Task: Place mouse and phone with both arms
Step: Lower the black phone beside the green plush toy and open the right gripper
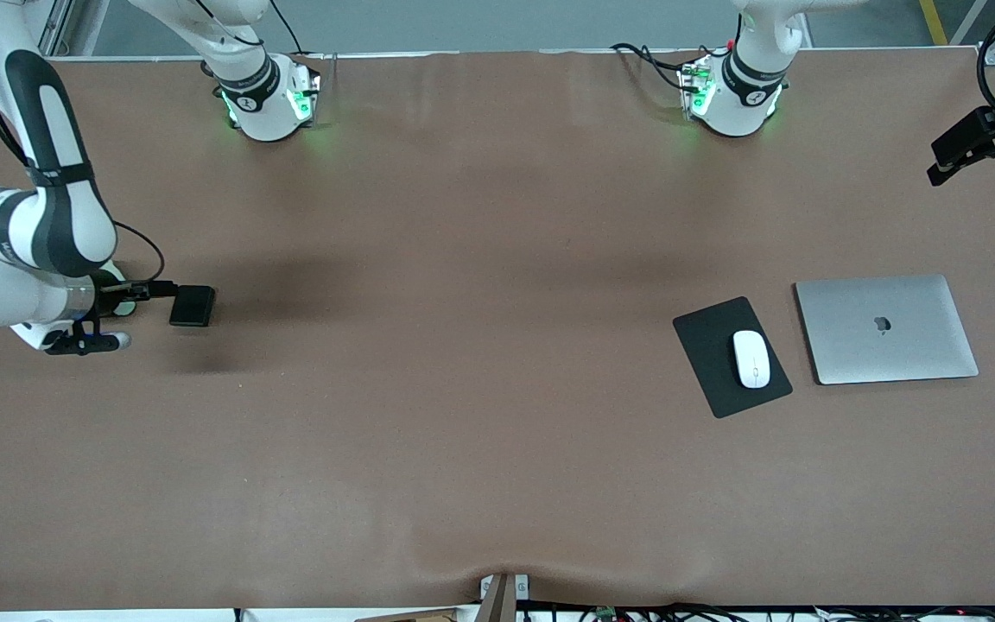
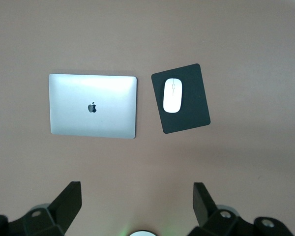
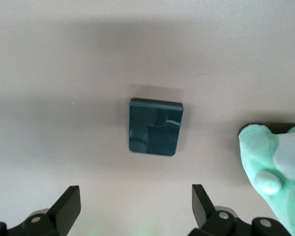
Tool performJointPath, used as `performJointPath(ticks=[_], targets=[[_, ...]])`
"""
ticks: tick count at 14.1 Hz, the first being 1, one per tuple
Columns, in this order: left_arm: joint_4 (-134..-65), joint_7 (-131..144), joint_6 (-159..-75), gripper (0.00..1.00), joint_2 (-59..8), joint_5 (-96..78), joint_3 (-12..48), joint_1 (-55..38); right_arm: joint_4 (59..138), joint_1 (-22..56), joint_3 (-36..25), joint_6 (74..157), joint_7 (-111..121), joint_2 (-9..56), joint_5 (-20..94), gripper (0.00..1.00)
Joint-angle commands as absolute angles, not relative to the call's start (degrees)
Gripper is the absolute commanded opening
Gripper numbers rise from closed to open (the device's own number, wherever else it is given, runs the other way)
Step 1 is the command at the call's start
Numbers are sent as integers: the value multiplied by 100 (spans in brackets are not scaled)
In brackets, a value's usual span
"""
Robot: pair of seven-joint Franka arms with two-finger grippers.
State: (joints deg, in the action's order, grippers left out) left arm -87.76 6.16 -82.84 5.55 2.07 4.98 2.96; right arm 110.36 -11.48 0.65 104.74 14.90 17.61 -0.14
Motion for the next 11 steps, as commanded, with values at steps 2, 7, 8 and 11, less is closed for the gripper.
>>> performJointPath(ticks=[2,7,8,11], targets=[[-8789,562,-8262,100,598,123,545,308,10075,-994,132,9179,1556,1775,-97,100],[-8604,659,-8288,100,545,106,571,246,9240,-1055,106,8808,1512,1801,-61,100],[-8604,650,-8288,100,554,88,571,246,9089,-994,97,8546,1512,1793,-122,100],[-8622,790,-8209,100,597,79,571,264,8607,-1212,79,8192,1581,1767,-97,100]])
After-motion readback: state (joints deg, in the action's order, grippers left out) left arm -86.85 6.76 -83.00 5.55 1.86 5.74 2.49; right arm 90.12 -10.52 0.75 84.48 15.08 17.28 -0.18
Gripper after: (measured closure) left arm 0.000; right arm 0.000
